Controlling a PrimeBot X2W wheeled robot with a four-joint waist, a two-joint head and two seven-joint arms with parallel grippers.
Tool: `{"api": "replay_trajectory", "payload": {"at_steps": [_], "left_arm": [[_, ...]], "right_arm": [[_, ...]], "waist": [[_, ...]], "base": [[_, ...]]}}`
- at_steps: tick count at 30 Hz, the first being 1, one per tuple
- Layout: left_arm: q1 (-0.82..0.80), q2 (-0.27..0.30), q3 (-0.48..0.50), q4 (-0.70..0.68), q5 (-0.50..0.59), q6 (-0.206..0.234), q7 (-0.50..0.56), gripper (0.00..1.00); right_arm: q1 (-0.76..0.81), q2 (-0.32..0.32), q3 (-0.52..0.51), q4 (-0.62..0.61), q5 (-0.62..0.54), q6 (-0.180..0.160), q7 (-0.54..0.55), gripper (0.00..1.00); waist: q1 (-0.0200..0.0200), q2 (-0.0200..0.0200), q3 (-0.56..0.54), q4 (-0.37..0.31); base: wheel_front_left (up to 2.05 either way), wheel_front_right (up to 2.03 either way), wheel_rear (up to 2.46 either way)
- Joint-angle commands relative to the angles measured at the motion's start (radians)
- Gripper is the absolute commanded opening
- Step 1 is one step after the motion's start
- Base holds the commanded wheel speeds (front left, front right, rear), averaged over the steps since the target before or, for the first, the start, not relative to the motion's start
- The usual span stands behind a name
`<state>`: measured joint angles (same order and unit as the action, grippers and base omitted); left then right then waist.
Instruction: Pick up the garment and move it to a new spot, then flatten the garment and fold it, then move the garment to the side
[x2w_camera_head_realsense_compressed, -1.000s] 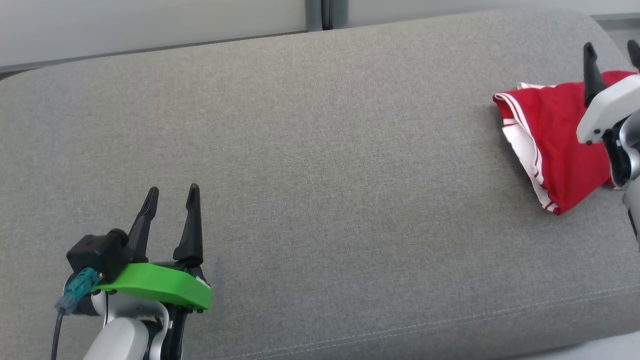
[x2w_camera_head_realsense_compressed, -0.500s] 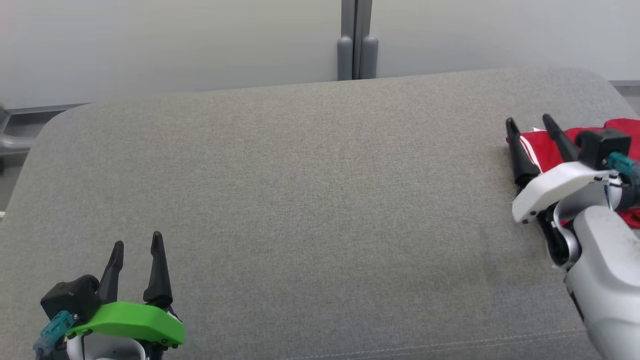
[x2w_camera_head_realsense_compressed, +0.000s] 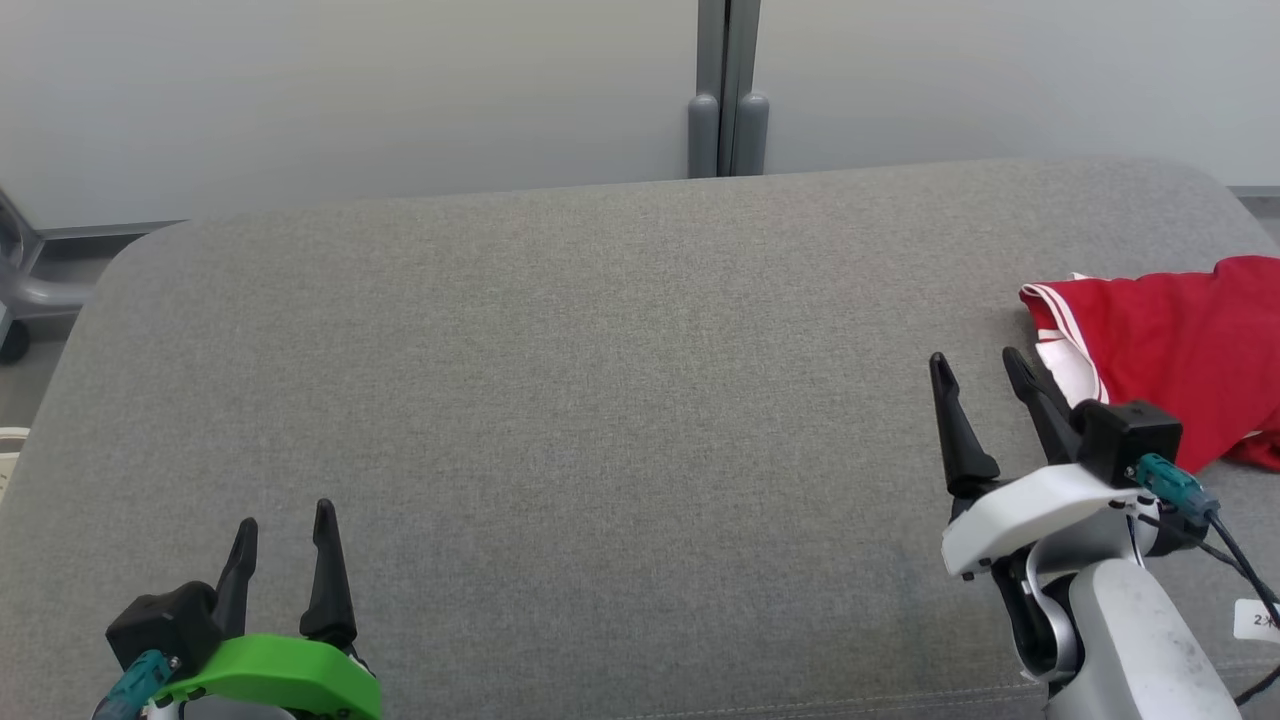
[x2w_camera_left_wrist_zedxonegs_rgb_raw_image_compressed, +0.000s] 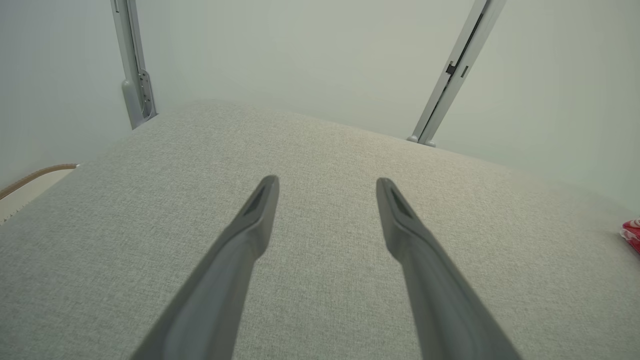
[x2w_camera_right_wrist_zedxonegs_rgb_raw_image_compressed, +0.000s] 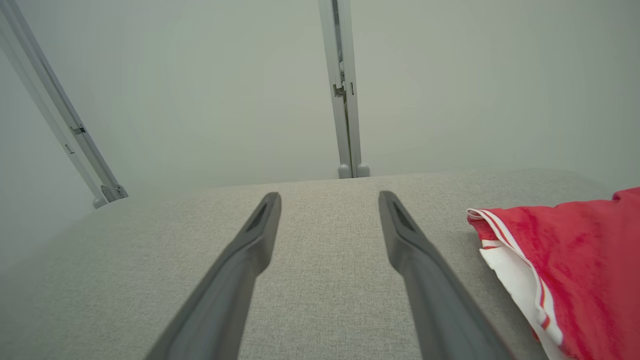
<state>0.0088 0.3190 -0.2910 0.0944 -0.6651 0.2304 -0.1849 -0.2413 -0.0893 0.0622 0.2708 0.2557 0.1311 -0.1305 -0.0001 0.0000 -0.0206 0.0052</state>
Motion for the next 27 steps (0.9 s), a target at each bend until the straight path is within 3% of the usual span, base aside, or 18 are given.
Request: {"api": "replay_trajectory", "payload": {"at_steps": [1, 12, 27], "left_arm": [[0.014, 0.002, -0.005, 0.006, 0.011, 0.002, 0.001, 1.00], [0.052, -0.009, -0.026, 0.008, 0.007, -0.004, -0.010, 1.00], [0.068, 0.003, -0.054, -0.037, 0.030, 0.021, 0.002, 1.00]], "right_arm": [[0.048, 0.017, -0.012, -0.045, -0.015, -0.001, 0.011, 1.00], [0.175, 0.038, 0.005, -0.165, -0.014, -0.001, 0.036, 1.00], [0.239, 0.038, 0.005, -0.171, 0.014, -0.001, 0.020, 1.00]], "waist": [[0.0001, 0.0000, -0.003, 0.002], [0.0001, 0.0000, -0.022, 0.005], [0.0001, 0.0000, -0.033, 0.015]], "base": [[0.00, 0.00, 0.00], [0.00, 0.00, 0.00], [0.00, 0.00, 0.00]]}}
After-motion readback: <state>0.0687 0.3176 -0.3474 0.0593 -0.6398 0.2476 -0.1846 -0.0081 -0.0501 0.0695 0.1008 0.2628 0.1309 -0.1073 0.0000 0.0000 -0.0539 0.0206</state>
